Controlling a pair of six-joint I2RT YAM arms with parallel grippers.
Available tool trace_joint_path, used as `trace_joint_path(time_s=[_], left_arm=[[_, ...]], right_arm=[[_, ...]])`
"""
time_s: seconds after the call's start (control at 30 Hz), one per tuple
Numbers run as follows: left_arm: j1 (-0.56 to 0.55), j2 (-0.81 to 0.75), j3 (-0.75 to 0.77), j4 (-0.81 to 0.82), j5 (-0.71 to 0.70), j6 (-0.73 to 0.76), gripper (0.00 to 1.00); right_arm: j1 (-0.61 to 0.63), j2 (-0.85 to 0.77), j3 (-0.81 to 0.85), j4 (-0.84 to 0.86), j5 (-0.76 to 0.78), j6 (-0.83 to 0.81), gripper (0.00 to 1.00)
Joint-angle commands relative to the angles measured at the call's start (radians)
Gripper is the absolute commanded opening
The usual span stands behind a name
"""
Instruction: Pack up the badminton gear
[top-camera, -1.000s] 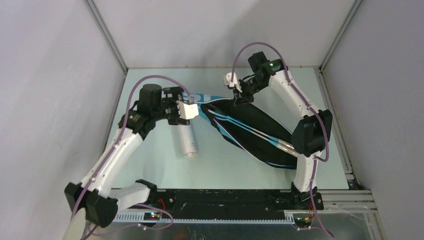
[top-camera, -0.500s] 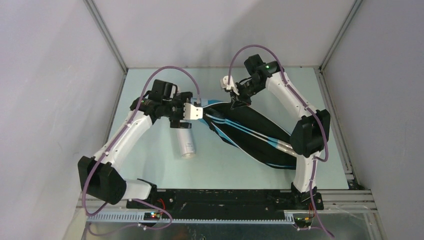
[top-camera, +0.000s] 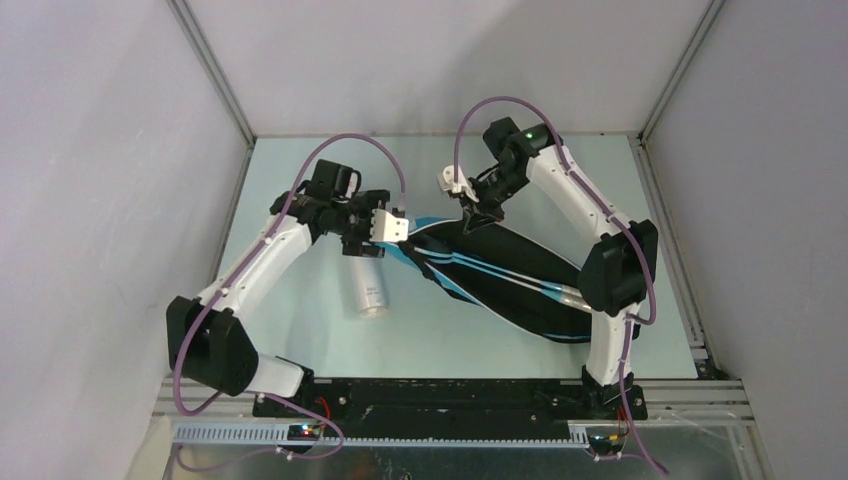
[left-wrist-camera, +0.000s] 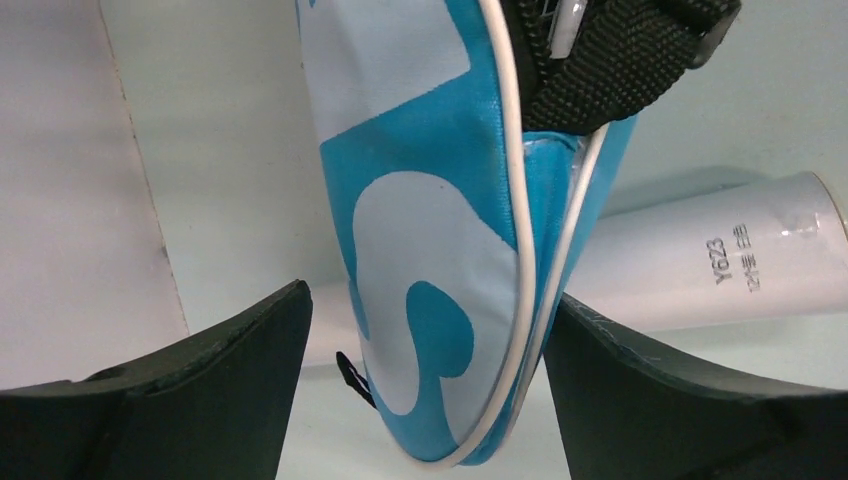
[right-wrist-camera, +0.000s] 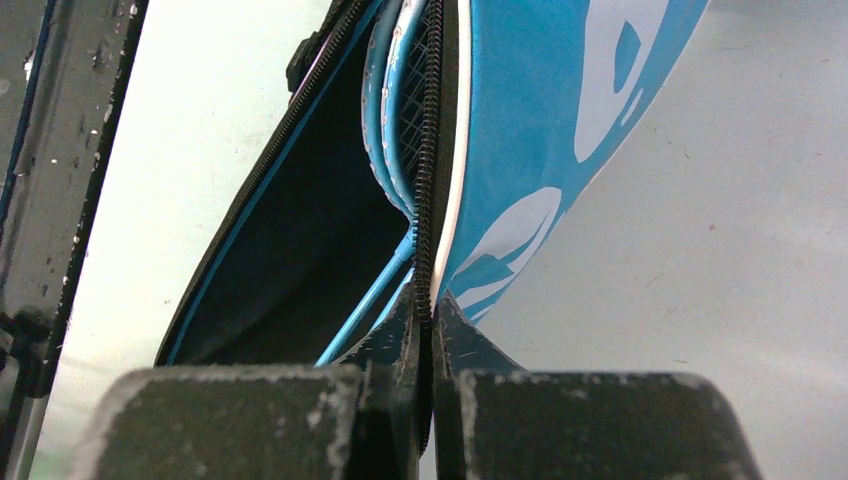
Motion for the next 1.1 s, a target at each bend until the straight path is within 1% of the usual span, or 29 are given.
trace_joint_path(time_s=[0.0, 0.03, 0.07, 0.1, 0.13, 0.17, 0.2, 0.23, 0.27, 0.33, 0.37, 0.4, 0.43, 0.47, 0.5, 0.53, 0.57, 0.6, 0.63, 0.67, 0.7, 0.73, 0.77, 0.8, 0.83, 0.87, 0.97, 1.0, 1.07], left_arm=[[0.006, 0.007, 0.031, -0.017, 0.028, 0.036, 0.82], [0.006, 0.010, 0.031, -0.021, 0.030, 0.037, 0.73], [0.005, 0.011, 0.031, -0.028, 0.030, 0.036, 0.69], [0.005, 0.012, 0.030, -0.031, 0.031, 0.035, 0.59], [0.005, 0.012, 0.028, -0.032, 0.030, 0.029, 0.54], [0.005, 0.011, 0.026, -0.031, 0.030, 0.025, 0.45], [0.006, 0.011, 0.022, -0.030, 0.031, 0.017, 0.41], [0.005, 0.010, 0.020, -0.029, 0.031, 0.004, 0.33], [0.005, 0.008, 0.017, -0.029, 0.033, -0.002, 0.29], [0.005, 0.000, 0.013, -0.026, 0.036, -0.017, 0.14], [0.004, -0.008, 0.011, -0.022, 0.037, -0.032, 0.04], [0.005, -0.014, 0.000, -0.003, 0.030, -0.043, 0.02], [0.004, -0.027, -0.003, 0.008, 0.024, -0.069, 0.00], [0.005, -0.033, -0.013, 0.037, 0.011, -0.085, 0.00], [0.005, -0.048, -0.027, 0.087, 0.003, -0.131, 0.00], [0.005, -0.056, -0.038, 0.119, -0.023, -0.164, 0.00], [0.005, -0.074, -0.059, 0.196, -0.038, -0.237, 0.00], [0.005, -0.082, -0.071, 0.235, -0.076, -0.271, 0.00], [0.005, -0.098, -0.094, 0.290, -0.092, -0.323, 0.00], [0.005, -0.113, -0.104, 0.312, -0.111, -0.340, 0.00], [0.004, -0.122, -0.127, 0.355, -0.118, -0.374, 0.00], [0.004, -0.139, -0.138, 0.375, -0.124, -0.391, 0.00], [0.003, -0.148, -0.159, 0.407, -0.121, -0.420, 0.00], [0.002, -0.166, -0.168, 0.420, -0.113, -0.433, 0.00], [0.002, -0.175, -0.184, 0.433, -0.104, -0.450, 0.00], [0.002, -0.190, -0.190, 0.435, -0.085, -0.457, 0.00], [-0.001, -0.213, -0.209, 0.418, -0.039, -0.452, 0.00], [-0.002, -0.221, -0.210, 0.410, -0.032, -0.438, 0.00], [-0.005, -0.227, -0.211, 0.381, -0.013, -0.419, 0.00]], right_arm=[[-0.001, -0.018, 0.060, 0.008, -0.071, -0.010, 0.00], [-0.003, -0.018, 0.061, 0.013, -0.068, -0.005, 0.00], [-0.004, -0.018, 0.062, 0.030, -0.066, 0.013, 0.00], [-0.005, -0.018, 0.062, 0.044, -0.060, 0.030, 0.00], [-0.007, -0.019, 0.061, 0.074, -0.060, 0.072, 0.00], [-0.013, -0.020, 0.059, 0.092, -0.062, 0.095, 0.00], [-0.016, -0.025, 0.056, 0.135, -0.066, 0.155, 0.01], [-0.022, -0.032, 0.039, 0.166, -0.075, 0.189, 0.02], [-0.024, -0.038, 0.028, 0.227, -0.079, 0.252, 0.03], [-0.024, -0.063, -0.016, 0.307, -0.082, 0.304, 0.09], [-0.022, -0.083, -0.050, 0.371, -0.072, 0.345, 0.12], [-0.019, -0.094, -0.064, 0.402, -0.046, 0.366, 0.19], [-0.015, -0.115, -0.093, 0.459, -0.029, 0.405, 0.24], [-0.012, -0.126, -0.106, 0.485, 0.007, 0.426, 0.32], [-0.007, -0.150, -0.132, 0.543, 0.028, 0.472, 0.37], [-0.006, -0.162, -0.147, 0.572, 0.071, 0.500, 0.45], [-0.004, -0.188, -0.179, 0.642, 0.094, 0.555, 0.49], [-0.003, -0.204, -0.199, 0.685, 0.145, 0.585, 0.54], [-0.001, -0.238, -0.247, 0.768, 0.168, 0.639, 0.57], [0.001, -0.256, -0.306, 0.817, 0.209, 0.667, 0.62], [0.003, -0.295, -0.336, 0.910, 0.233, 0.725, 0.64], [0.008, -0.314, -0.402, 0.950, 0.268, 0.746, 0.68], [0.012, -0.357, -0.437, 1.034, 0.285, 0.800, 0.72], [0.018, -0.380, -0.515, 1.073, 0.321, 0.832, 0.86], [0.024, -0.422, -0.551, 1.145, 0.339, 0.878, 0.91], [0.042, -0.459, -0.623, 1.170, 0.371, 0.893, 0.97], [0.082, -0.500, -0.745, 1.288, 0.460, 0.929, 0.99], [0.100, -0.500, -0.781, 1.302, 0.515, 0.924, 0.99], [0.114, -0.477, -0.796, 1.321, 0.581, 0.912, 0.99]])
